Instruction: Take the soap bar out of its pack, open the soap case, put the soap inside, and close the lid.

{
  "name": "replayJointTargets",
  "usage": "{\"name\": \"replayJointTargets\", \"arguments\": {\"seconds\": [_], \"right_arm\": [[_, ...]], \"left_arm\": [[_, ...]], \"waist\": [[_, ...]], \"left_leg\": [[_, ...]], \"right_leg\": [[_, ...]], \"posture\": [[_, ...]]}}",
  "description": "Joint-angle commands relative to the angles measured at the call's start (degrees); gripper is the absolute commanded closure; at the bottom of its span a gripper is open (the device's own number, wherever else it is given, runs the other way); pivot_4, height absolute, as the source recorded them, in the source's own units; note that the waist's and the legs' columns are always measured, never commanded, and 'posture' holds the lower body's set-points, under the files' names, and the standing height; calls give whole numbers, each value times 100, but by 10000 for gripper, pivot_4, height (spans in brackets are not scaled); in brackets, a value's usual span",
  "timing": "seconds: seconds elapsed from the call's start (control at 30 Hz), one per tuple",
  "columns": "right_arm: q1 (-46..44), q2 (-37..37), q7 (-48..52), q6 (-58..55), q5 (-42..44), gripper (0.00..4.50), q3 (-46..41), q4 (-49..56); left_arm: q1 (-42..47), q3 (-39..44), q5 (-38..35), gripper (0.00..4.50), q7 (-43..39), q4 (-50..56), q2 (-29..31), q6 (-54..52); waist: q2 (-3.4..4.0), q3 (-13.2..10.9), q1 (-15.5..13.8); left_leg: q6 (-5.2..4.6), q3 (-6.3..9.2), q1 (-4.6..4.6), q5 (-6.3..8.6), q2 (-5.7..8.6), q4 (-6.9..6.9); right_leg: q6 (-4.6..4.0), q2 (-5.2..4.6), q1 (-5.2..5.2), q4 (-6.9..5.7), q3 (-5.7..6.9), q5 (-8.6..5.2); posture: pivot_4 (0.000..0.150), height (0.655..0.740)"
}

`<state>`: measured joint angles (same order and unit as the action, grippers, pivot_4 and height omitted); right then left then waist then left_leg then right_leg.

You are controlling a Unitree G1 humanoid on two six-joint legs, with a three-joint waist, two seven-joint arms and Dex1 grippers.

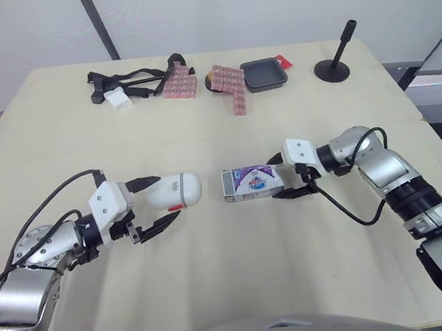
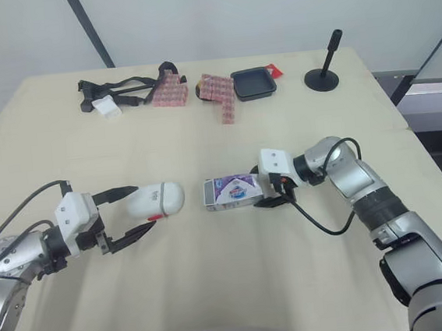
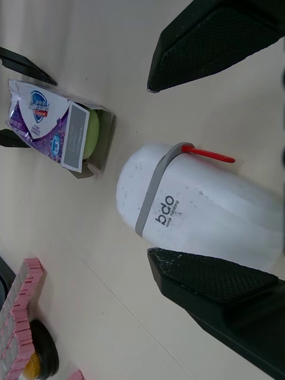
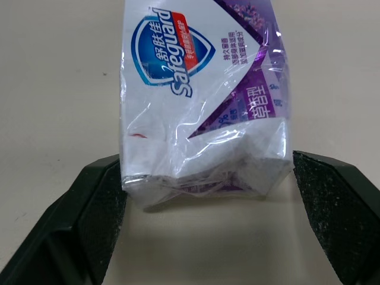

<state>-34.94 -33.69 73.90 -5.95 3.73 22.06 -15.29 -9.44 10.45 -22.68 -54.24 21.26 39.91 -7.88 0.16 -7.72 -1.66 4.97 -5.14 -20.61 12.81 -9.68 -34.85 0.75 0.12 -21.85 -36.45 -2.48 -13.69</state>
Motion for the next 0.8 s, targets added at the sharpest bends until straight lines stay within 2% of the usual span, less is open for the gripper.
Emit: {"name": "replayJointTargets", "arguments": {"seconds": [0.03, 0.43, 0.63, 0.8], "right_arm": [[-131, 49, -39, 113, -10, 15200, -140, 21], [9, -99, -141, 166, -90, 15200, -209, 319], [126, -598, -153, -1006, 168, 15200, -503, 1700], [82, -840, -200, -1548, 175, 15200, -578, 2342]], "left_arm": [[-30, -17, 80, 0, 11, 37, -8, 175], [-37, -13, 128, 0, -43, -9, 52, 244], [-13, 47, 90, 0, -76, -3, 85, 225], [-12, 39, 112, 0, -127, -67, 97, 256]], "waist": [[0, 0, -1], [0, 0, -3], [0, 0, -42], [-1, 1, -62]], "left_leg": [[0, 0, 0, 0, 0, 0], [-1, -1, 0, 0, -1, -1], [-1, -2, -4, 0, -1, -1], [1, -3, 0, 0, -3, 1]], "right_leg": [[0, 0, 0, 0, 0, 0], [-1, 0, -1, -1, 0, 0], [0, 1, -5, 0, -1, 0], [0, 1, -5, -1, -3, 0]], "posture": [[1500, 7400], [1500, 7400], [1500, 7400], [1500, 7400]]}}
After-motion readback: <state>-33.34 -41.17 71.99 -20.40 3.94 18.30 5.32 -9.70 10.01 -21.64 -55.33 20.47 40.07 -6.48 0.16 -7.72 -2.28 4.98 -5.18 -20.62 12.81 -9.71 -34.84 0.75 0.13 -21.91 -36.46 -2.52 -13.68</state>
